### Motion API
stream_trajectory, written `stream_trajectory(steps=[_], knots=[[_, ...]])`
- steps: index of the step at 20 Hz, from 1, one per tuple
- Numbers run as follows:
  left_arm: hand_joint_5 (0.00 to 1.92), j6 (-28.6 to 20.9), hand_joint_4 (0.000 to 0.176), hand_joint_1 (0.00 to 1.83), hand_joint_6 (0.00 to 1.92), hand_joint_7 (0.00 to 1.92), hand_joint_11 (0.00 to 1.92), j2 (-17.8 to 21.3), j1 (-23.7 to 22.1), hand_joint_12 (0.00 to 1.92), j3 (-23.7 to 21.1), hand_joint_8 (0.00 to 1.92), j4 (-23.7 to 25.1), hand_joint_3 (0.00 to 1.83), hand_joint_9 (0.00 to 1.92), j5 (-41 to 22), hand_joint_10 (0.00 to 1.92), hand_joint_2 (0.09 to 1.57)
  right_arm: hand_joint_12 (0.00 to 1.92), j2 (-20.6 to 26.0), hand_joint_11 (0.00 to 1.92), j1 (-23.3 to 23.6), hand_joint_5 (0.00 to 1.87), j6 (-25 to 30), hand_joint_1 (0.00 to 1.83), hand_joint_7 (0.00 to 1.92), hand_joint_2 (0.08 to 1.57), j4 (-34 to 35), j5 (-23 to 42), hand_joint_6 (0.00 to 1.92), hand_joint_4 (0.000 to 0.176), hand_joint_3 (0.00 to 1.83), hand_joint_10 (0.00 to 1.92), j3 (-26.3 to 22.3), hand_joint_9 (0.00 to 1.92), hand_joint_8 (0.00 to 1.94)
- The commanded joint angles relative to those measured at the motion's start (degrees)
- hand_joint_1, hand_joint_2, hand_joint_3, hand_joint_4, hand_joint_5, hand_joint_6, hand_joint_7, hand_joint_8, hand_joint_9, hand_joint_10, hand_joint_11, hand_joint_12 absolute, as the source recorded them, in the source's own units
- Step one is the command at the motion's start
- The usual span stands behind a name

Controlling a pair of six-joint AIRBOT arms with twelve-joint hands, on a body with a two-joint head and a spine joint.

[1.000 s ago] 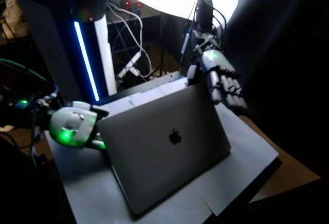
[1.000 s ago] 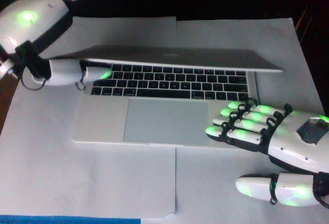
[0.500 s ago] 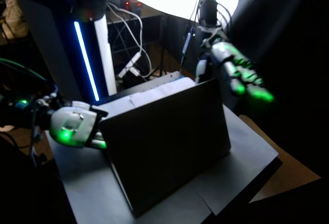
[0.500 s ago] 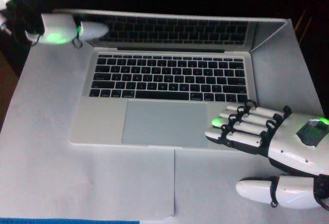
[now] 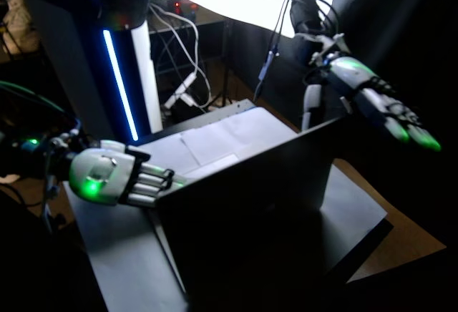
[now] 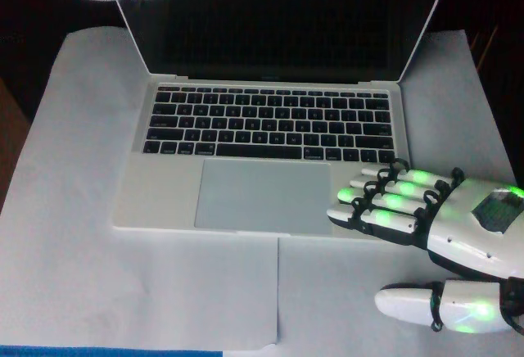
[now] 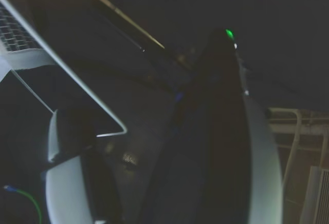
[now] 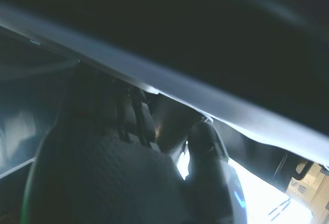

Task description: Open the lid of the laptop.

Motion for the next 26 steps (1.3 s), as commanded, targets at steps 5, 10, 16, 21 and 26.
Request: stream_trajectory(steps=[5, 10, 16, 21, 26], knots=[[0.0, 1.12, 0.176, 0.93, 0.0, 0.0, 0.0, -5.94, -4.9, 0.0, 9.3, 0.0, -2.27, 0.0, 0.0, 3.94, 0.0, 1.07, 0.02, -0.83, 0.11, -0.45, 0.23, 1.25, 0.0, 0.18, 1.33, -3.9, -1.15, 0.01, 0.0, 0.0, 0.01, -0.35, 0.14, 0.01], [0.0, 1.13, 0.176, 0.92, 0.0, 0.0, 0.0, -11.66, -8.22, 0.0, 18.4, 0.0, -1.84, 0.0, 0.0, 11.98, 0.0, 1.07, 0.02, -0.83, 0.1, -0.41, 0.23, 2.79, 0.0, 0.17, 1.33, -5.52, -1.15, 0.0, 0.0, 0.0, 0.0, 0.38, 0.14, 0.0], [0.0, 1.14, 0.176, 0.85, 0.0, 0.0, 0.0, -13.79, -8.39, 0.0, 22.37, 0.0, -3.67, 0.0, 0.0, 14.65, 0.0, 1.07, 0.01, -0.84, 0.08, 0.36, 0.24, 3.03, 0.0, 0.19, 1.35, -6.75, -1.14, 0.01, 0.0, 0.0, 0.01, 0.55, 0.13, 0.01], [0.0, 1.62, 0.176, 0.78, 0.0, 0.0, 0.0, -13.93, -8.2, 0.0, 23.25, 0.0, -3.9, 0.0, 0.0, 15.97, 0.0, 1.08, 0.03, -0.83, 0.13, 1.96, 0.24, 3.33, 0.0, 0.19, 1.35, -8.98, -1.06, 0.01, 0.0, 0.0, 0.01, 0.39, 0.15, 0.01], [0.0, 3.28, 0.176, 0.77, 0.0, 0.0, 0.0, -14.95, -9.11, 0.0, 24.78, 0.0, -3.91, 0.0, 0.0, 17.52, 0.0, 1.08, 0.01, -0.87, 0.11, 2.46, 0.19, 3.33, 0.02, 0.16, 1.34, -9.54, -1.06, 0.01, 0.0, 0.0, 0.0, 0.51, 0.13, 0.0]])
